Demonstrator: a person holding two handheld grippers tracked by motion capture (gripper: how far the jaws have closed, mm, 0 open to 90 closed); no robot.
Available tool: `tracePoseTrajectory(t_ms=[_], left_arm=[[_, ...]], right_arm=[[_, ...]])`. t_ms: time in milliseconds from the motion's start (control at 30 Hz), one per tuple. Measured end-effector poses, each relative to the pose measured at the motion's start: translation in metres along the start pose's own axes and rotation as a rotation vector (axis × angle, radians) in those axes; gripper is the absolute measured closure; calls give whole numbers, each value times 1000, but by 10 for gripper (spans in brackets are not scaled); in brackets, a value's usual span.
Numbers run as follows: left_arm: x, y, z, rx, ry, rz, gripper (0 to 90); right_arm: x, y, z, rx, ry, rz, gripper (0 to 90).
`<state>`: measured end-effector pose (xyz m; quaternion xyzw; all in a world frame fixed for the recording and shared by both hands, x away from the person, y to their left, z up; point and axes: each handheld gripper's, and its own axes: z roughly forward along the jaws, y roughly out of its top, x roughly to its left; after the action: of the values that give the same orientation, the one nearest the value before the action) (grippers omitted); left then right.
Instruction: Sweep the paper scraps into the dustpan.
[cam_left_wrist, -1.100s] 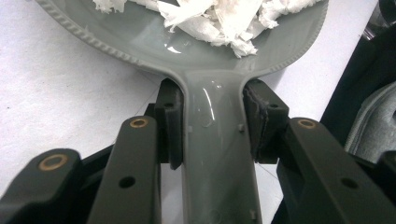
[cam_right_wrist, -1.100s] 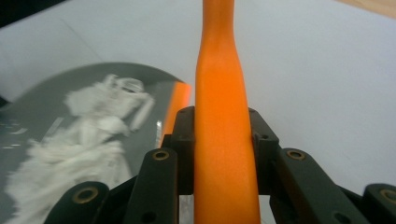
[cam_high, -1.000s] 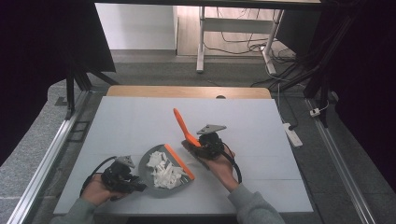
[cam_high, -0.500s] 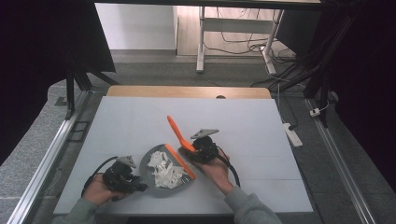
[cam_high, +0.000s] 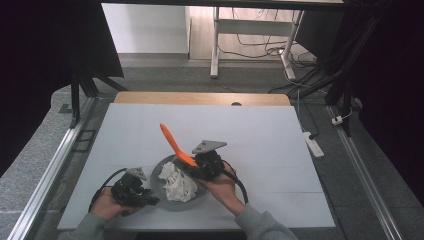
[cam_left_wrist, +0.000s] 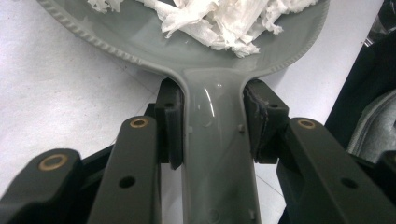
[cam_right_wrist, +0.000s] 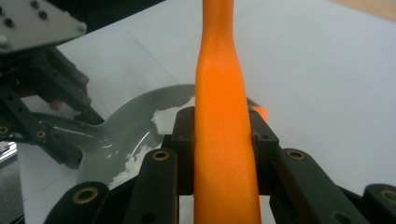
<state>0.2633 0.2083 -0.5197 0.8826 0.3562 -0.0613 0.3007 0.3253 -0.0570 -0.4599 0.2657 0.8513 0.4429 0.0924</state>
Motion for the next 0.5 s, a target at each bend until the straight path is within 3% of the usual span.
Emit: tracePoseTrajectory(t_ms=[500], left_arm=[[2,-2,0,-25,10,1,614]], right_arm=[[-27,1,-18,-32,-49,53,702]])
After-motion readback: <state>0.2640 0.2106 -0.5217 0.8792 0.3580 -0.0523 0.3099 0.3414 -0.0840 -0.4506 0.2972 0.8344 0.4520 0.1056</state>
